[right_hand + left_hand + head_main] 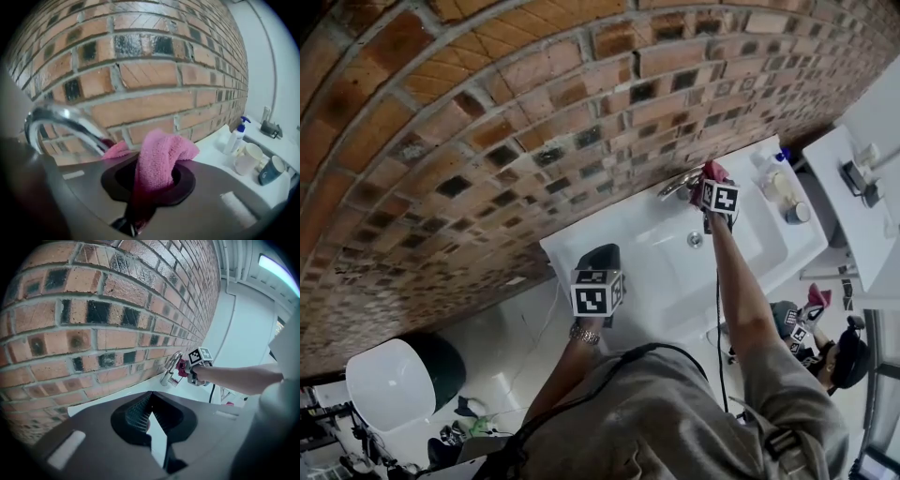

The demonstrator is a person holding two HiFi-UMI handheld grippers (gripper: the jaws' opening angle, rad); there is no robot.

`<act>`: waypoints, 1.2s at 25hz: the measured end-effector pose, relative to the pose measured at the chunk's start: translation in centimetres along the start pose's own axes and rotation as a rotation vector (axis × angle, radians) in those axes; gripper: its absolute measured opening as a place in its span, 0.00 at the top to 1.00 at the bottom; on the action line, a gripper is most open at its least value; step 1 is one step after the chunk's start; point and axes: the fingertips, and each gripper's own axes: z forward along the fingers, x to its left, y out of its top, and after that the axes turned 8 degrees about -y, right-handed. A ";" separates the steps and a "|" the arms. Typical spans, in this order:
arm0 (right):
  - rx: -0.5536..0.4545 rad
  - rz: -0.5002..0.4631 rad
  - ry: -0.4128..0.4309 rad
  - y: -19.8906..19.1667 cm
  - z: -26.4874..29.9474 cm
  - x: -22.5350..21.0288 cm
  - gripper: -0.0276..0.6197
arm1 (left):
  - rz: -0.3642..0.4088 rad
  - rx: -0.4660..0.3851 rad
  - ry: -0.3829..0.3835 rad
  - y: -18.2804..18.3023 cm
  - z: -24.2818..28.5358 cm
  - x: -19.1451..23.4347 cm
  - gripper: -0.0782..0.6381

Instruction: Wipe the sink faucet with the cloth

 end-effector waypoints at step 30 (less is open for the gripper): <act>0.246 -0.025 0.374 -12.8 -4.2 9.3 0.87 | -0.044 -0.028 0.027 0.0 -1.2 0.7 0.87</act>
